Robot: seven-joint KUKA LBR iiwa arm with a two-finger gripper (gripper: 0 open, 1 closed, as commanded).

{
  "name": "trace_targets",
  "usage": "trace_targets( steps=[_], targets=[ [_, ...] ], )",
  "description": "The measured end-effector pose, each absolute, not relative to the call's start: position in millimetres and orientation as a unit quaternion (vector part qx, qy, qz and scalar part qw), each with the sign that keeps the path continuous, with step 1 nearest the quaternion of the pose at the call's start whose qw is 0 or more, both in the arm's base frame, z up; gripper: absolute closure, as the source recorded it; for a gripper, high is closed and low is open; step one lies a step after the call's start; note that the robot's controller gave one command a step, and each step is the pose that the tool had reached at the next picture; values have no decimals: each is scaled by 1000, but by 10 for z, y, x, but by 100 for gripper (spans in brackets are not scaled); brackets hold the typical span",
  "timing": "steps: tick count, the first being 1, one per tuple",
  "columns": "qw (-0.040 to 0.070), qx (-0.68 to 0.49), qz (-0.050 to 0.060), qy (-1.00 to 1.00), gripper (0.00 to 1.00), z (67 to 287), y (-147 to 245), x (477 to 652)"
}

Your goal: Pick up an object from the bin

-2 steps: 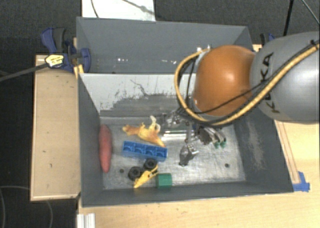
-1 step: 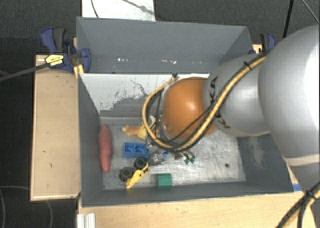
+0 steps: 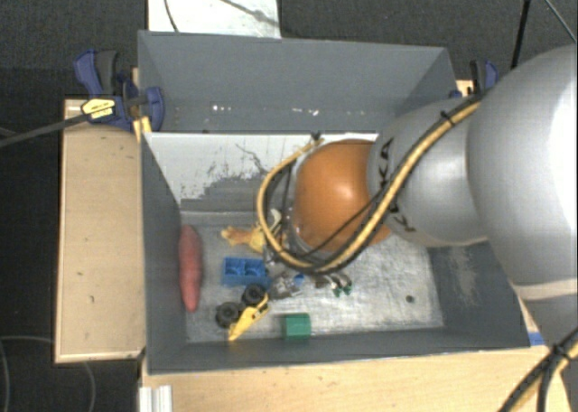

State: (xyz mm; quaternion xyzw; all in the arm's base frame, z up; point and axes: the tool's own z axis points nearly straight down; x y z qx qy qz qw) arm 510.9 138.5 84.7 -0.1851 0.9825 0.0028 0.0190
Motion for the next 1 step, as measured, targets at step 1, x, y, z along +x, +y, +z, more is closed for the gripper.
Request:
trace_targets(
  steps=[1],
  targets=[
    [3,-163,0,987,100,1063,1599,5328]
  ],
)
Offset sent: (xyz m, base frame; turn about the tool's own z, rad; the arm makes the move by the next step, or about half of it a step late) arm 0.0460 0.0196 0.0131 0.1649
